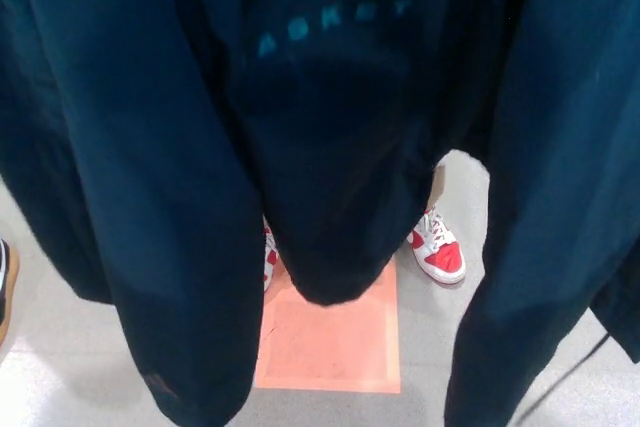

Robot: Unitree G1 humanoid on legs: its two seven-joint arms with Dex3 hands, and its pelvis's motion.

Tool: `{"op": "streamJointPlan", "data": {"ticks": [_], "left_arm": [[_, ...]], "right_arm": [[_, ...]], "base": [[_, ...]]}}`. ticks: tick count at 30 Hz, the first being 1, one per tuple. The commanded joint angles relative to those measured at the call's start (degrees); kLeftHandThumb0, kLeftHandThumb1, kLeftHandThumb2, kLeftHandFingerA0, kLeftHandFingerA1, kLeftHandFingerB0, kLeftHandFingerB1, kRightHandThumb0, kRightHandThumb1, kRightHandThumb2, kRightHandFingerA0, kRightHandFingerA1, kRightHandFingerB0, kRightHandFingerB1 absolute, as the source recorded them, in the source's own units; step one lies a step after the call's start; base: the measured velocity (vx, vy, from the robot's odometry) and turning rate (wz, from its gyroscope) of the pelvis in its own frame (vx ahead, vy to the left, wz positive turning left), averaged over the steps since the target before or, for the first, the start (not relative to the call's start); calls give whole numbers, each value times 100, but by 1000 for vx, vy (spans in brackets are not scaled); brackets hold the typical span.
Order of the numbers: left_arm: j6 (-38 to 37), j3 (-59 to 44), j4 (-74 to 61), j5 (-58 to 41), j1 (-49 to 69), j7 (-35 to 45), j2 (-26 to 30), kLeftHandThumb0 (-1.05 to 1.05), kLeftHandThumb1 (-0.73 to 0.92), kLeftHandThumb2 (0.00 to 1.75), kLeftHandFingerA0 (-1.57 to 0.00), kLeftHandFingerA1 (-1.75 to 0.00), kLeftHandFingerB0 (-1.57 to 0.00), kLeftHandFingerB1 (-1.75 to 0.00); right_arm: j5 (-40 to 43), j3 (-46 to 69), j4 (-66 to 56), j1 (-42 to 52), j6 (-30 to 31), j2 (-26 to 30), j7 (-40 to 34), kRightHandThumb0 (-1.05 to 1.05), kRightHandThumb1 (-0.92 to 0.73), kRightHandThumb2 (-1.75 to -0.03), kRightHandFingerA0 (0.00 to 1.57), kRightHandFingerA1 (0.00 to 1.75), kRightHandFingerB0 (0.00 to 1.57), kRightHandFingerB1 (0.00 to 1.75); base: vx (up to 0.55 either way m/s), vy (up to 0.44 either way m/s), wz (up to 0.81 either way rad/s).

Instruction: A person hands a coat to the robot and the robot grabs it with both hands and holds it while the person wears the coat.

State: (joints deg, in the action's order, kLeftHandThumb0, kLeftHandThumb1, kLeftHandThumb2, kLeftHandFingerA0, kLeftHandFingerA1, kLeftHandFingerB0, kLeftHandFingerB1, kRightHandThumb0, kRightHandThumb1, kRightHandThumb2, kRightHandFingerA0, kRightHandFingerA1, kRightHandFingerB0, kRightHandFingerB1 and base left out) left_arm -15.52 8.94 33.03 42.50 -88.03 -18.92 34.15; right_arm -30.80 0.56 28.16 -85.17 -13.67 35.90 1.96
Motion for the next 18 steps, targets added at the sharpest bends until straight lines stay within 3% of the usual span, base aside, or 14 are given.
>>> {"op": "streamJointPlan", "data": {"ticks": [1, 3, 4, 11, 12, 18], "left_arm": [[-579, 421, 1777, 756, -2095, -1849, 330, -35, 80, 64, -101, -175, -71, -169], [-546, 589, 2061, 843, -2315, -2012, 317, -35, 80, 64, -101, -175, -72, -168], [-439, 689, 2253, 879, -2502, -1826, 294, -37, 84, 66, -100, -175, -70, -168], [-280, 1315, 3336, 1057, -3379, -1840, 183, -41, 84, 66, -96, -175, -73, -167], [-284, 1363, 3440, 1046, -3471, -1841, 165, -41, 84, 66, -96, -175, -76, -159], [-109, 1775, 4013, 1116, -3987, -1930, 68, -43, 82, 65, -94, -175, -69, -161]], "right_arm": [[-656, -289, 1679, -2058, -269, 432, -1528, -39, -83, -65, 91, 175, 69, 156], [-754, -434, 1958, -2270, -288, 469, -1629, -39, -83, -65, 92, 175, 71, 154], [-846, -560, 2228, -2482, -248, 453, -1701, -38, -81, -71, 94, 175, 82, 147], [-1175, -1294, 3603, -3566, 1, 343, -1936, -34, -80, -64, 94, 175, 73, 151], [-1161, -1339, 3728, -3673, 56, 325, -1926, -42, -61, -93, 124, 146, 91, 123], [-1161, -1677, 4381, -4244, 227, 350, -1865, -43, -59, -90, 124, 148, 93, 128]], "base": [[0, 0, 0], [0, 0, 0], [0, 0, 0], [0, 0, 0], [0, 0, 0], [0, 0, 0]]}}
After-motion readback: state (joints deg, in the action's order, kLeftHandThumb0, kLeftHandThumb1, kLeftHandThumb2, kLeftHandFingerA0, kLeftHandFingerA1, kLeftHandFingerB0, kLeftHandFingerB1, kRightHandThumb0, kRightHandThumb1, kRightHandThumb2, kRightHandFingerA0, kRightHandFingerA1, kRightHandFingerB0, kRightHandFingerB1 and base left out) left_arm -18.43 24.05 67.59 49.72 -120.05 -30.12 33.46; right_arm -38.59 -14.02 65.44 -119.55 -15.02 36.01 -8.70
